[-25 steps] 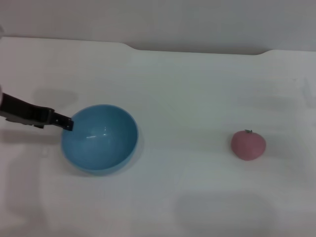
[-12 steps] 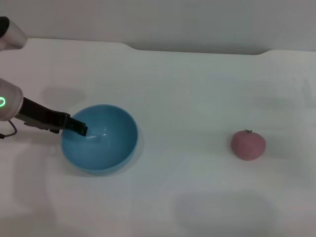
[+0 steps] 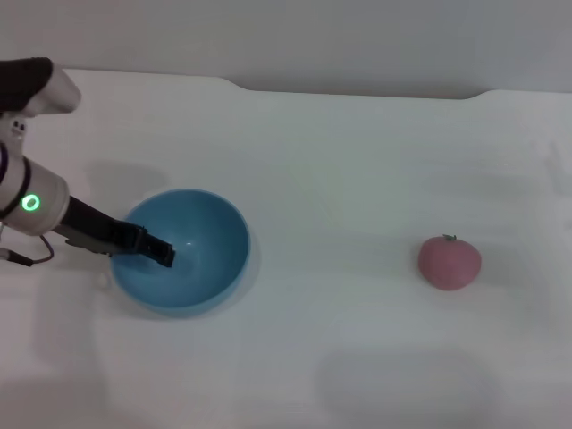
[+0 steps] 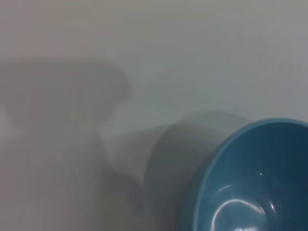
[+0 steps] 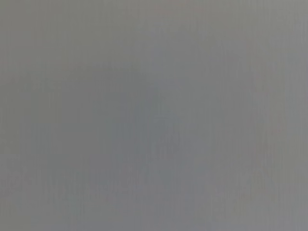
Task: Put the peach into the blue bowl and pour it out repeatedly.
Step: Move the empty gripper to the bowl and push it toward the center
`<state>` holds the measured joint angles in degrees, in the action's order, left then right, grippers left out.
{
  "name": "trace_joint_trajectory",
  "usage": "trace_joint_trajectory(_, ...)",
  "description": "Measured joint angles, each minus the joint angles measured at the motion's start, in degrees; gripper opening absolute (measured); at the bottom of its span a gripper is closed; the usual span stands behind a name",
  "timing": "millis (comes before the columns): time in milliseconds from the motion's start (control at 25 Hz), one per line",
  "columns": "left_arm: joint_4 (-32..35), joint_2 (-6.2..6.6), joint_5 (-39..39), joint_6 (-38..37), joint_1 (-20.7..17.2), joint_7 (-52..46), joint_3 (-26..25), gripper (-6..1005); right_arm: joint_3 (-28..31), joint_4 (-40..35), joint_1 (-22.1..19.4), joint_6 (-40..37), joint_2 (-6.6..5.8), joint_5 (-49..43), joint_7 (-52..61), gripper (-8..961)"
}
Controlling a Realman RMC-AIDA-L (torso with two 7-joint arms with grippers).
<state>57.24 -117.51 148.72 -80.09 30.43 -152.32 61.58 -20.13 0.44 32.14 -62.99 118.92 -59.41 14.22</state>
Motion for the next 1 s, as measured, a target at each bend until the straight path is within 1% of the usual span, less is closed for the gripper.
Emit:
trace_joint_trajectory(200,-0.1,-0.15,0.0,0.4,0.1,-0.2,2.2,750,0.0,0.0,0.0,-0.1,0.00,0.0,-0.4,641)
trace_joint_trajectory(600,-0.2,-0.10,0.0,0.4,0.4,0.0,2.5,519,0.0,0.4,0.0,-0.2,0.07,0.0,-0.2,639)
trace_joint_trajectory(760,-0.2,-0.08,0.0,0.2,0.4,0.0,2.5,382,0.0,0.6,0.9,-1.9,0.06,0.0,1.0,639)
trace_joint_trajectory(840,-0.3,-0.08,0.0,0.2,0.5,0.0,2.5,313,0.0,0.5,1.8,-3.0,0.02,0.0,3.7,638)
trace_joint_trajectory(880,-0.3,-0.08,0.0,0.3,0.5,-0.1,2.5,81,-0.3,-0.2,2.9,-3.2,-0.17,-0.1,10.1,638)
trace_joint_trajectory(920,-0.4,-0.08,0.0,0.3,0.5,-0.1,2.5,69,-0.3,-0.2,2.9,-3.2,-0.17,-0.1,10.1,638)
trace_joint_trajectory(960,-0.3,-0.08,0.0,0.4,0.5,-0.1,2.5,58,-1.4,-2.0,3.7,-3.1,-0.33,-0.4,18.2,638)
trace_joint_trajectory(1000,-0.3,-0.08,0.0,0.4,0.5,-0.1,2.5,46,-1.4,-2.0,3.7,-3.1,-0.33,-0.4,18.2,638)
